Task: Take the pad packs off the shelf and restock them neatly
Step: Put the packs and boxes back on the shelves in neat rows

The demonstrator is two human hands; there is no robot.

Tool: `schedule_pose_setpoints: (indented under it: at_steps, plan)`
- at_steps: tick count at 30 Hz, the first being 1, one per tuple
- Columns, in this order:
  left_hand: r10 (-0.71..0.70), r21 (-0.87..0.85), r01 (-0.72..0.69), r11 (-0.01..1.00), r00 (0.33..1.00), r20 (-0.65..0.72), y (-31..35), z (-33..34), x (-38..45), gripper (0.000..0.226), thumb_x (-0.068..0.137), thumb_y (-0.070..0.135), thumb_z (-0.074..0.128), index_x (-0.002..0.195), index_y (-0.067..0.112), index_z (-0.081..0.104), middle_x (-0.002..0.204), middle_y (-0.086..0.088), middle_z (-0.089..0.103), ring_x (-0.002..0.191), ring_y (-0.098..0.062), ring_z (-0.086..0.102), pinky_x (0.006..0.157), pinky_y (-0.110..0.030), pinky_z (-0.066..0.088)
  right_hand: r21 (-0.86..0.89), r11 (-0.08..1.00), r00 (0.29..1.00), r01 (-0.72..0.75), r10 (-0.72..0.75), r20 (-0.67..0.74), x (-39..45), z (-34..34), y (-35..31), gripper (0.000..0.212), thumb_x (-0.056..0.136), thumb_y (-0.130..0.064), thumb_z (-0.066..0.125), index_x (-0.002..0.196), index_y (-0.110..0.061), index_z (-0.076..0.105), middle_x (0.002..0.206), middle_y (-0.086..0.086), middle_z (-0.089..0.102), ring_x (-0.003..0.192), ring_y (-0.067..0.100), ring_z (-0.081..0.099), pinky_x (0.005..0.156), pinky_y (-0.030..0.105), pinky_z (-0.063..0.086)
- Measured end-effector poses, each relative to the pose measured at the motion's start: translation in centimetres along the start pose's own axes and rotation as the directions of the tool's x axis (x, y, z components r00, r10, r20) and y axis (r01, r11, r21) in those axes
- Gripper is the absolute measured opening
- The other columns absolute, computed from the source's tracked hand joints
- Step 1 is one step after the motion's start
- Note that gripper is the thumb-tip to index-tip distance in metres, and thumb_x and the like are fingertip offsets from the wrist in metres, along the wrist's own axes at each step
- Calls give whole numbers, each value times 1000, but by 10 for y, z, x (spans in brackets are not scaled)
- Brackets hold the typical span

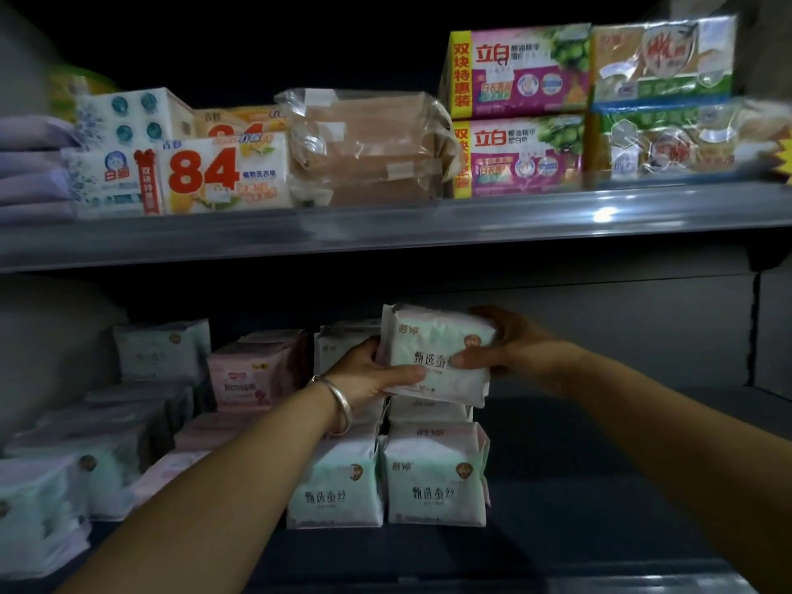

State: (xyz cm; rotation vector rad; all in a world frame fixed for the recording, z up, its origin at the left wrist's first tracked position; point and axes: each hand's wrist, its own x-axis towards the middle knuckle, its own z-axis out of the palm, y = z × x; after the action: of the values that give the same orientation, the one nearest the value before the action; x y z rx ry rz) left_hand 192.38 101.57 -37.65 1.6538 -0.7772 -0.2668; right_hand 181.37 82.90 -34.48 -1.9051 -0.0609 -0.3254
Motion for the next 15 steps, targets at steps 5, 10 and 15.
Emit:
schedule_pose_setpoints:
  at_steps: [5,10,15]
  plan:
    - [3,149,4,989,999,-47,-10,-2,9,56,73,19,79,121,15,52,112,3,65,99,-9,63,81,-17,53,-27,999,991,-17,13,-130,16,8,15,70,67,-1,79,127,-17,46,102,-2,60,94,20,62,76,33,56]
    - [12,327,71,942,969,-245,-31,-5,29,74,74,9,77,135,2,37,129,-10,48,119,-23,49,94,-24,42,-40,999,975,-25,16,-221,41,7,38,86,68,4,78,140,-11,35,118,7,56,106,23,57,88,35,51]
    - [25,457,131,880,947,-321,-52,-10,46,45,78,-2,69,119,2,51,113,-11,57,98,-17,52,85,-22,43,-94,995,982,-31,13,-188,65,11,58,85,70,2,77,141,-17,33,121,6,55,107,23,56,88,34,50]
